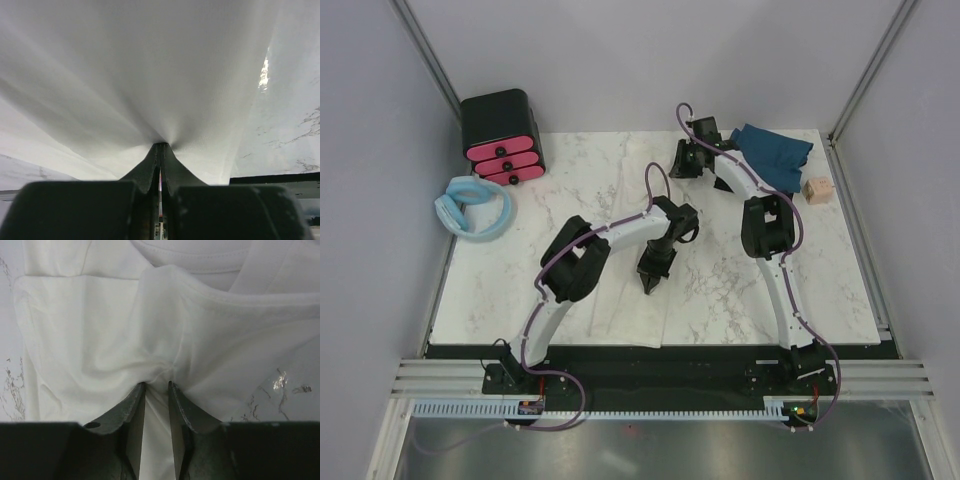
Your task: Fold and stack the t-shirts
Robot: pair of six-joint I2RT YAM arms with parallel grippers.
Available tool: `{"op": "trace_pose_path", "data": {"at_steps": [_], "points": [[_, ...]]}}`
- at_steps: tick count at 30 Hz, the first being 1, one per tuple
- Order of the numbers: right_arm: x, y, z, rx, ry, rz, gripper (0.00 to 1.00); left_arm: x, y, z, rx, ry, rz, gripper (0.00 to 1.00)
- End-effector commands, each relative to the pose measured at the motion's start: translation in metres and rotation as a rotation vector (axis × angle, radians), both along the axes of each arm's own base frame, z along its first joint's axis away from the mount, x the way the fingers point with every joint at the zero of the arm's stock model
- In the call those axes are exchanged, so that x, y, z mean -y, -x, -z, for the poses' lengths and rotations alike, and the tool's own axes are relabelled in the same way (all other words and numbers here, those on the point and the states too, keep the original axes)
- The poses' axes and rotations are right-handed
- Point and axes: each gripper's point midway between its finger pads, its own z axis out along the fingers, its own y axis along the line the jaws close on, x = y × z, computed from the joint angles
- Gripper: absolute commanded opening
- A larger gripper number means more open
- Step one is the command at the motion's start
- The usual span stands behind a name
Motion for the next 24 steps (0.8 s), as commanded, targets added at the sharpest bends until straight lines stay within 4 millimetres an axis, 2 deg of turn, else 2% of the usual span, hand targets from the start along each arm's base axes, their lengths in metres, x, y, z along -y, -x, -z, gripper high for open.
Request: {"op": "trace_pose_path", "data": {"at_steps": [1, 5, 8, 9, 11, 14, 15, 16, 17, 18, 19, 20, 22, 23, 24], "points": [[0.000, -0.011, -0.015, 0.066, -0.012, -0.003, 0.34, 0.016, 0.001, 0.011, 0.019, 0.071, -0.037, 0.02], [-0.011, -0.014, -0.009, 0.061, -0.072, -0.007, 0.39, 0.011, 0.006, 0.014, 0.014, 0.061, -0.032, 0.02], [-0.013, -0.020, -0.008, 0.086, -0.081, -0.009, 0.50, 0.020, 0.004, 0.015, 0.022, 0.098, -0.024, 0.02], [-0.012, -0.022, -0.007, 0.095, -0.075, -0.012, 0.57, 0.022, 0.003, 0.014, 0.029, 0.109, -0.018, 0.02], [-0.011, -0.024, -0.009, 0.110, -0.070, -0.020, 0.59, 0.023, -0.005, 0.015, 0.071, 0.110, -0.015, 0.02], [-0.012, -0.022, -0.025, 0.132, -0.102, -0.045, 0.60, 0.020, -0.023, 0.006, 0.171, 0.091, -0.030, 0.02], [-0.014, -0.028, -0.059, 0.206, -0.140, -0.056, 0.62, 0.023, -0.030, -0.009, 0.217, 0.123, -0.036, 0.02], [-0.019, -0.024, -0.077, 0.223, -0.192, -0.075, 0.61, 0.022, -0.033, -0.014, 0.241, 0.137, -0.038, 0.02], [-0.018, -0.017, -0.078, 0.216, -0.208, -0.076, 0.61, 0.031, -0.045, -0.025, 0.303, 0.193, -0.044, 0.02], [-0.017, -0.019, -0.124, 0.304, -0.241, -0.076, 0.62, 0.030, -0.054, -0.044, 0.348, 0.234, -0.065, 0.02], [-0.019, -0.012, -0.130, 0.299, -0.266, -0.082, 0.62, 0.032, -0.062, -0.055, 0.382, 0.263, -0.080, 0.02], [-0.019, -0.007, -0.166, 0.352, -0.284, -0.088, 0.63, 0.032, -0.070, -0.066, 0.412, 0.281, -0.095, 0.03], [-0.018, 0.005, -0.185, 0.345, -0.302, -0.093, 0.63, 0.024, -0.089, -0.091, 0.469, 0.311, -0.142, 0.04], [-0.020, 0.016, -0.210, 0.367, -0.321, -0.114, 0.63, 0.017, -0.095, -0.098, 0.486, 0.303, -0.159, 0.04], [-0.019, 0.025, -0.212, 0.342, -0.317, -0.116, 0.64, 0.009, -0.098, -0.103, 0.494, 0.287, -0.172, 0.05]]}}
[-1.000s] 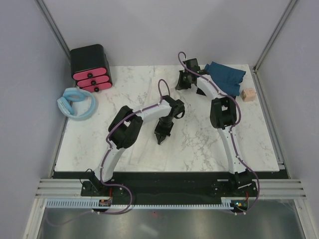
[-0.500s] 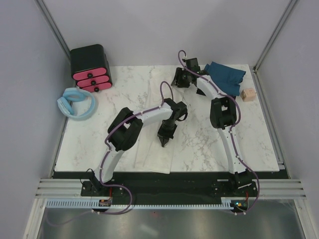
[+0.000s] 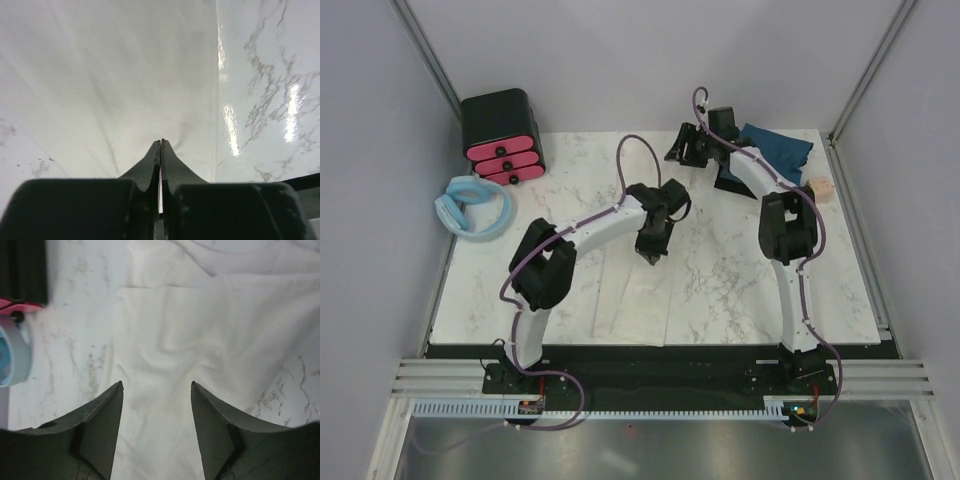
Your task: Fold and stack the t-shirts
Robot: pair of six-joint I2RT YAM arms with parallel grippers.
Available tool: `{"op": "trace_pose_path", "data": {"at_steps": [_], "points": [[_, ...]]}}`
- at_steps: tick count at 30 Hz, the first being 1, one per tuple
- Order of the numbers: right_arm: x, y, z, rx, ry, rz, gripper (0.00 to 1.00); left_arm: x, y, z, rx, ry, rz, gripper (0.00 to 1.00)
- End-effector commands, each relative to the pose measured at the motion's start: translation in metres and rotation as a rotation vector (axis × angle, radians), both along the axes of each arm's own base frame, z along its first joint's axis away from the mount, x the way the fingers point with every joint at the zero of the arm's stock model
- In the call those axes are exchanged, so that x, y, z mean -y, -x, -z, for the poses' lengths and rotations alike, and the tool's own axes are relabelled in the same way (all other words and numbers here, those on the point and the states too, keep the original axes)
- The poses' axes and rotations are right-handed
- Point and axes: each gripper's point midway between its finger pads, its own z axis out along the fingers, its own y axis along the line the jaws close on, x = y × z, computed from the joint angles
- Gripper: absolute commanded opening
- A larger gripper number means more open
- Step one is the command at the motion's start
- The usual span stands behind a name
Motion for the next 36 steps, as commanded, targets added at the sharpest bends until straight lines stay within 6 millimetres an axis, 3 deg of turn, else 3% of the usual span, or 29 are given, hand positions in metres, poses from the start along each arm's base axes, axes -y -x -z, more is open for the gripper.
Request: {"op": "trace_pose_path", "data": {"at_steps": [1, 2, 3, 4, 5, 6, 7, 9, 10, 14, 20, 24, 27, 32, 33, 36], "points": [[-0.010, 0.026, -0.148, 0.219, -0.120, -0.070, 0.64, -0.023, -0.059, -0.073, 0.229, 0.084, -0.153, 0.06], [-0.010, 0.039, -0.166, 0.245, -0.110, -0.087, 0.65, -0.033, -0.061, -0.075, 0.234, 0.069, -0.165, 0.08], [-0.009, 0.051, -0.159, 0.206, -0.087, -0.095, 0.65, -0.048, -0.066, -0.075, 0.234, 0.052, -0.194, 0.09], [-0.008, 0.065, -0.144, 0.159, -0.066, -0.107, 0.65, -0.059, -0.059, -0.068, 0.195, 0.031, -0.201, 0.09], [-0.012, 0.080, -0.149, 0.152, -0.055, -0.124, 0.65, -0.067, -0.057, -0.070, 0.195, 0.029, -0.204, 0.09], [-0.010, 0.095, -0.136, 0.102, -0.016, -0.145, 0.65, -0.078, -0.057, -0.067, 0.188, 0.012, -0.209, 0.08], [-0.009, 0.113, -0.108, 0.027, 0.014, -0.153, 0.65, -0.085, -0.049, -0.059, 0.163, -0.005, -0.203, 0.08], [-0.013, 0.142, -0.092, -0.045, 0.051, -0.174, 0.66, -0.088, -0.042, -0.058, 0.159, -0.001, -0.180, 0.08], [-0.013, 0.159, -0.069, -0.110, 0.067, -0.184, 0.66, -0.089, -0.033, -0.049, 0.122, 0.001, -0.167, 0.08], [-0.032, 0.193, -0.038, -0.149, 0.153, -0.213, 0.66, -0.084, -0.021, -0.028, 0.099, 0.023, -0.134, 0.07], [-0.035, 0.199, 0.011, -0.221, 0.277, -0.163, 0.65, -0.076, -0.001, -0.006, 0.046, 0.016, -0.096, 0.06], [-0.036, 0.193, 0.029, -0.246, 0.302, -0.152, 0.64, -0.075, 0.013, 0.008, 0.011, 0.023, -0.083, 0.06], [-0.036, 0.180, 0.030, -0.229, 0.341, -0.141, 0.64, -0.077, 0.028, 0.016, -0.017, 0.008, -0.054, 0.05], [-0.039, 0.149, 0.004, -0.157, 0.365, -0.109, 0.65, -0.085, 0.041, 0.022, -0.037, -0.003, -0.027, 0.05], [-0.042, 0.138, -0.009, -0.122, 0.360, -0.101, 0.65, -0.087, 0.043, 0.025, -0.043, -0.009, -0.024, 0.05], [-0.036, 0.123, -0.008, -0.123, 0.374, -0.068, 0.66, -0.087, 0.049, 0.030, -0.070, -0.005, -0.017, 0.05]]}}
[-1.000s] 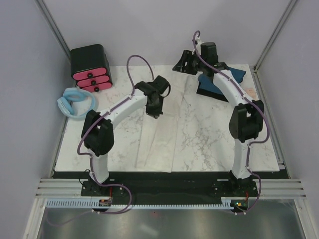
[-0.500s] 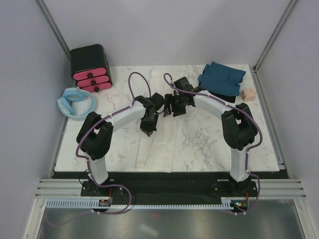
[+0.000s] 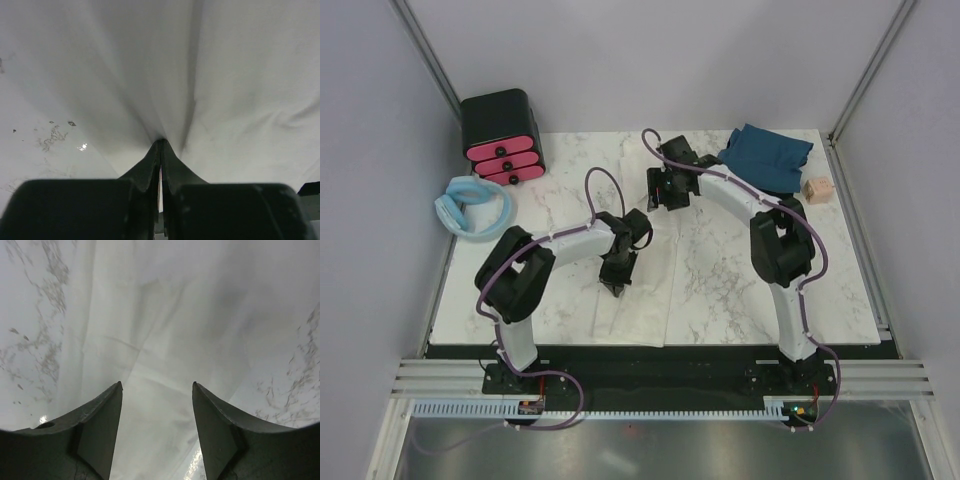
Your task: Fold and stack the t-shirts
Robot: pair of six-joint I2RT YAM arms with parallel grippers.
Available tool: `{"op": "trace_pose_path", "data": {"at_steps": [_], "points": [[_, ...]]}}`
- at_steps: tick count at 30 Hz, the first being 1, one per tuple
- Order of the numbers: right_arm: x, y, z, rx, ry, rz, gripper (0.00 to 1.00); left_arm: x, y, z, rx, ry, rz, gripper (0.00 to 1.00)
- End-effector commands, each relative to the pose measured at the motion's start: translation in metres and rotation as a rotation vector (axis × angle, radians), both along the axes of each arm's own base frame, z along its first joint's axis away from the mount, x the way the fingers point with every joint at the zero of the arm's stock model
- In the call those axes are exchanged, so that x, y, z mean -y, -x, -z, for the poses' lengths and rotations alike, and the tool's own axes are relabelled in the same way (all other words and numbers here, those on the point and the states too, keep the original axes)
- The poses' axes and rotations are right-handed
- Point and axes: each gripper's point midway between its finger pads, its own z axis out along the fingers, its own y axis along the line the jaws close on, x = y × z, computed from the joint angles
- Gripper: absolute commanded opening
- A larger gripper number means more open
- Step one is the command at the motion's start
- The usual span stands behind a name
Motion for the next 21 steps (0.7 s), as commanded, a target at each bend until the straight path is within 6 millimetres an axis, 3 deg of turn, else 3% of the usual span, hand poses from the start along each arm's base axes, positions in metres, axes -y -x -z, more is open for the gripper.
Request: {"op": "trace_pose_path", "data": {"at_steps": [1, 3, 4, 6, 7, 9, 10, 15, 21], "points": [[0.010, -0.042, -0.024, 0.098, 0.028, 0.057, 0.66, 0.007, 0.000, -0.006, 0.020, 0.053, 0.048, 0.05], [0.016, -0.059, -0.029, 0.123, 0.044, 0.094, 0.66, 0.005, -0.001, -0.007, 0.031, 0.049, 0.044, 0.05], [0.022, -0.066, -0.012, 0.096, 0.061, 0.118, 0.66, 0.006, -0.002, -0.009, 0.035, 0.052, 0.044, 0.05], [0.027, -0.081, -0.012, 0.112, 0.079, 0.144, 0.66, 0.006, -0.002, -0.007, 0.029, 0.052, 0.051, 0.05], [0.032, -0.086, 0.008, 0.087, 0.098, 0.154, 0.66, 0.007, 0.000, -0.005, 0.016, 0.055, 0.056, 0.05], [0.030, -0.097, 0.008, 0.097, 0.087, 0.159, 0.65, 0.007, 0.004, 0.002, -0.011, 0.050, 0.064, 0.04], [0.031, -0.099, 0.021, 0.078, 0.091, 0.160, 0.65, 0.006, 0.007, 0.007, -0.031, 0.043, 0.064, 0.03], [0.031, -0.108, 0.042, 0.057, 0.082, 0.179, 0.60, 0.009, 0.014, 0.012, -0.064, 0.066, 0.063, 0.02], [0.031, -0.098, 0.074, -0.027, 0.065, 0.184, 0.20, 0.019, 0.021, 0.011, -0.107, 0.124, 0.076, 0.02]]}}
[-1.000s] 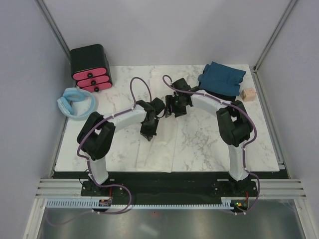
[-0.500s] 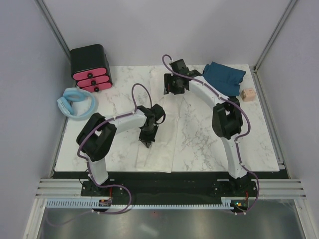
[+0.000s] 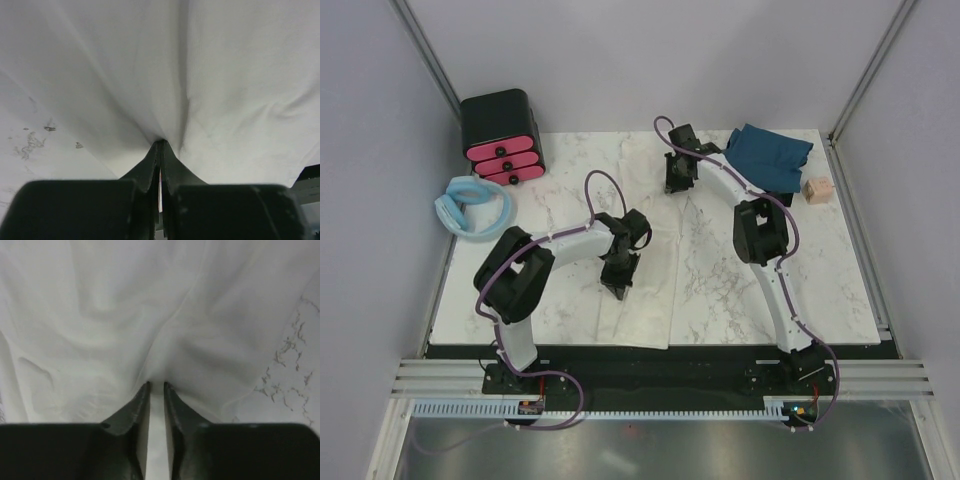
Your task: Fold and stack the t-shirts
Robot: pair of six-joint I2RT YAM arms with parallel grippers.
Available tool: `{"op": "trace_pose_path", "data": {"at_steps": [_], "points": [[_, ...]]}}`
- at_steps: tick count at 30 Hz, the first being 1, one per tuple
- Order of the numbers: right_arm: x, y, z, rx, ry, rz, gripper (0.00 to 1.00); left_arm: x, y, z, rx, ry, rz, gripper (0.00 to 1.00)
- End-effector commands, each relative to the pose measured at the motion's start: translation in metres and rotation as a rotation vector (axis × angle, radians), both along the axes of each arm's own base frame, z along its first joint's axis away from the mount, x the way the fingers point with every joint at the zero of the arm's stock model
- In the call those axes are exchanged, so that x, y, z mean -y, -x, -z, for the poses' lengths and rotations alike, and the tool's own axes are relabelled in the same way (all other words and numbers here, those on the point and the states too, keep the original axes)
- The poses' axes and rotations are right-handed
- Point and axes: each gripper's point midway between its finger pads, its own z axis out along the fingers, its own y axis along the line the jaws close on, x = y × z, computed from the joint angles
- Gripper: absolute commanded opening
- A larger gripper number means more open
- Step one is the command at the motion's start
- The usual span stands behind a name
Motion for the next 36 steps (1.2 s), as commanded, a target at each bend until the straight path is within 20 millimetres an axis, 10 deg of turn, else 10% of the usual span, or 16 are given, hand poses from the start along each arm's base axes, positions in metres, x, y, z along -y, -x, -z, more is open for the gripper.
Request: {"op": "trace_pose_path", "data": {"at_steps": [1, 16, 22, 25, 32, 36], "points": [[0.000, 0.011, 0.035, -0.083, 0.006, 0.009, 0.11, 0.012, 0.013, 0.010, -0.065, 0.070, 0.053, 0.02], [0.007, -0.044, 0.032, 0.017, -0.127, 0.080, 0.01, 0.031, -0.001, 0.024, -0.091, 0.073, 0.047, 0.02], [0.008, -0.051, 0.011, 0.065, -0.180, 0.044, 0.44, 0.023, -0.020, 0.030, -0.045, -0.028, 0.000, 0.02], [0.004, -0.056, -0.027, 0.150, -0.222, 0.003, 0.48, 0.019, -0.040, 0.022, 0.032, -0.051, -0.030, 0.09], [0.002, -0.051, -0.184, 0.400, -0.329, -0.066, 0.51, 0.047, -0.085, -0.043, 0.218, 0.101, -0.019, 0.15], [0.018, -0.025, -0.218, 0.413, -0.329, -0.069, 0.52, 0.049, -0.089, -0.080, 0.279, 0.160, -0.017, 0.15]]}}
